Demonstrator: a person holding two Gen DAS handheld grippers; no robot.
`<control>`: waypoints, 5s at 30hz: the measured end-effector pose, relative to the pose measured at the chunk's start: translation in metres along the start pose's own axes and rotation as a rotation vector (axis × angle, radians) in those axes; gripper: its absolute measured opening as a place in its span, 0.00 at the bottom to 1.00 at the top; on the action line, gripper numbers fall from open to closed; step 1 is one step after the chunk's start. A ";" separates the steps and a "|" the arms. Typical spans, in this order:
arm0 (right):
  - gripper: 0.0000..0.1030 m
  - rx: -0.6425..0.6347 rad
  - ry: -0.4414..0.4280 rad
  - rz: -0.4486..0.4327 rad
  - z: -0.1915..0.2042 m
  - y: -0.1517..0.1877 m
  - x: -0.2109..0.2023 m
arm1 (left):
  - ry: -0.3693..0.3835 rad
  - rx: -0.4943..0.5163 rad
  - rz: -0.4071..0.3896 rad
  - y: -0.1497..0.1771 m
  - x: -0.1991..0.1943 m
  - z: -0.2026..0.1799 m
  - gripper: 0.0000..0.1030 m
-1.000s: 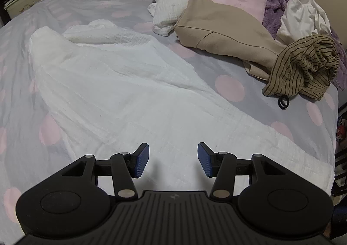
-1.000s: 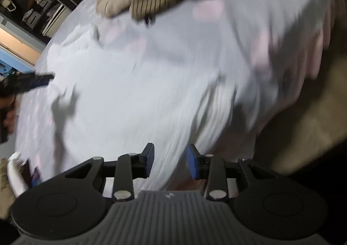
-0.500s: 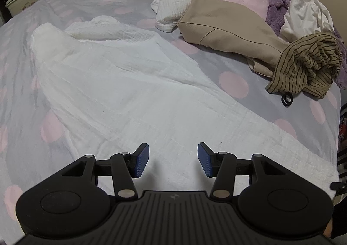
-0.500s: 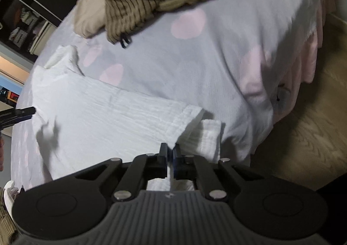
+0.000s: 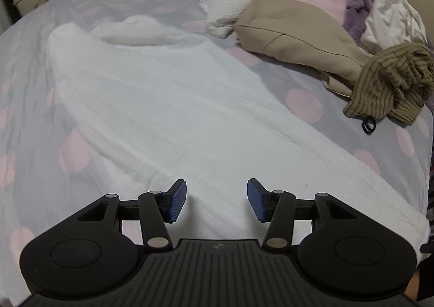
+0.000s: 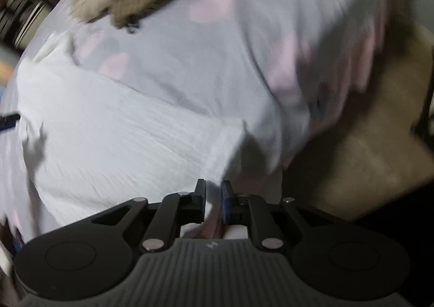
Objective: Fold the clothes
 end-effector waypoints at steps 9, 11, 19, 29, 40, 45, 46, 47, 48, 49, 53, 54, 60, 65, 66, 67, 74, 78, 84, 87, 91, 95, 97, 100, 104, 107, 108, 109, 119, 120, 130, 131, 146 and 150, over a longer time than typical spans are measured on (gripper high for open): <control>0.46 -0.409 0.024 -0.055 0.081 -0.058 -0.055 | 0.029 -0.176 0.033 0.026 0.005 0.049 0.49; 0.48 -0.473 0.011 -0.061 0.106 -0.074 -0.061 | 0.024 -0.197 0.040 0.032 0.006 0.059 0.50; 0.55 -0.755 -0.079 -0.092 0.242 -0.125 -0.047 | -0.024 -0.215 -0.011 0.031 -0.006 0.106 0.51; 0.57 -0.979 -0.238 -0.132 0.404 -0.183 0.015 | 0.059 -0.329 -0.148 -0.032 0.008 0.176 0.53; 0.61 -1.016 -0.168 -0.128 0.539 -0.281 0.143 | 0.097 -0.461 -0.210 -0.096 0.049 0.266 0.54; 0.61 -0.960 -0.151 -0.147 0.582 -0.327 0.186 | 0.097 -0.463 -0.225 -0.101 0.066 0.282 0.54; 0.61 -0.948 -0.153 -0.142 0.588 -0.333 0.192 | 0.107 -0.459 -0.228 -0.100 0.070 0.283 0.54; 0.61 -0.937 -0.155 -0.137 0.595 -0.339 0.198 | 0.118 -0.457 -0.237 -0.100 0.072 0.285 0.54; 0.61 -0.925 -0.158 -0.131 0.602 -0.344 0.204 | 0.131 -0.460 -0.251 -0.099 0.072 0.287 0.54; 0.61 -0.914 -0.160 -0.126 0.608 -0.350 0.211 | 0.142 -0.466 -0.260 -0.098 0.073 0.288 0.54; 0.62 -0.868 -0.170 -0.106 0.635 -0.374 0.236 | 0.149 -0.438 -0.258 -0.096 0.077 0.287 0.53; 0.62 -0.857 -0.172 -0.101 0.641 -0.380 0.242 | 0.147 -0.421 -0.257 -0.096 0.078 0.285 0.54; 0.04 -0.922 -0.150 -0.079 0.668 -0.387 0.257 | 0.233 -0.476 -0.286 -0.093 0.077 0.294 0.54; 0.04 -0.951 -0.245 -0.196 0.665 -0.401 0.209 | 0.258 -0.494 -0.292 -0.092 0.075 0.296 0.54; 0.04 -0.938 -0.247 -0.217 0.661 -0.408 0.200 | 0.261 -0.503 -0.292 -0.092 0.075 0.297 0.54; 0.04 -0.924 -0.245 -0.237 0.655 -0.416 0.192 | 0.261 -0.510 -0.293 -0.092 0.075 0.297 0.54; 0.04 -0.785 -0.132 -0.321 0.595 -0.468 0.173 | 0.226 -0.499 -0.289 -0.093 0.077 0.293 0.54; 0.14 -0.747 0.073 -0.280 0.569 -0.475 0.203 | 0.197 -0.482 -0.286 -0.096 0.079 0.289 0.59; 0.42 -0.746 -0.015 -0.199 0.526 -0.446 0.196 | 0.151 -0.457 -0.286 -0.098 0.074 0.276 0.62; 0.42 -0.747 -0.083 -0.160 0.504 -0.429 0.189 | 0.157 -0.461 -0.288 -0.101 0.072 0.276 0.62; 0.43 -0.733 -0.170 -0.086 0.467 -0.389 0.170 | 0.164 -0.487 -0.303 -0.100 0.069 0.275 0.62; 0.49 -0.765 -0.160 -0.011 0.436 -0.343 0.165 | 0.194 -0.475 -0.316 -0.103 0.064 0.264 0.61; 0.49 -0.809 -0.102 0.006 0.424 -0.324 0.172 | 0.199 -0.448 -0.314 -0.102 0.061 0.253 0.61; 0.08 -0.859 -0.093 0.035 0.418 -0.307 0.182 | 0.206 -0.412 -0.306 -0.098 0.059 0.234 0.61; 0.04 -0.851 -0.126 -0.017 0.411 -0.308 0.158 | 0.176 -0.373 -0.308 -0.090 0.055 0.214 0.61; 0.04 -0.801 -0.137 -0.114 0.402 -0.329 0.124 | 0.158 -0.356 -0.307 -0.084 0.050 0.203 0.61; 0.04 -0.794 -0.135 -0.140 0.398 -0.334 0.120 | 0.152 -0.353 -0.302 -0.083 0.049 0.199 0.61; 0.05 -0.785 -0.137 -0.151 0.395 -0.337 0.122 | 0.147 -0.353 -0.293 -0.083 0.050 0.196 0.61; 0.46 -0.695 -0.210 -0.043 0.328 -0.332 0.122 | 0.126 -0.387 -0.226 -0.076 0.052 0.170 0.61; 0.47 -0.711 -0.218 -0.022 0.322 -0.329 0.116 | 0.137 -0.408 -0.219 -0.075 0.052 0.168 0.61; 0.56 -0.786 -0.206 0.217 0.260 -0.257 0.119 | 0.176 -0.446 -0.124 -0.036 0.043 0.117 0.61; 0.56 -0.787 -0.203 0.224 0.252 -0.251 0.117 | 0.176 -0.433 -0.111 -0.028 0.041 0.107 0.61; 0.59 -0.886 -0.090 0.330 0.156 -0.149 0.044 | 0.193 -0.362 -0.015 0.084 0.041 -0.013 0.62; 0.61 -0.960 -0.008 0.398 0.143 -0.115 0.044 | 0.199 -0.329 -0.004 0.110 0.042 -0.041 0.63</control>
Point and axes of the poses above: each gripper's, at about its wrist camera, not at the fingertips, and x roughly the way its jaws point, z to its left, y to its underside, the point moved 7 cm from there along x, roughly the way its jaws point, and after that the axes turned 13 degrees about z, right-handed, at the moved point
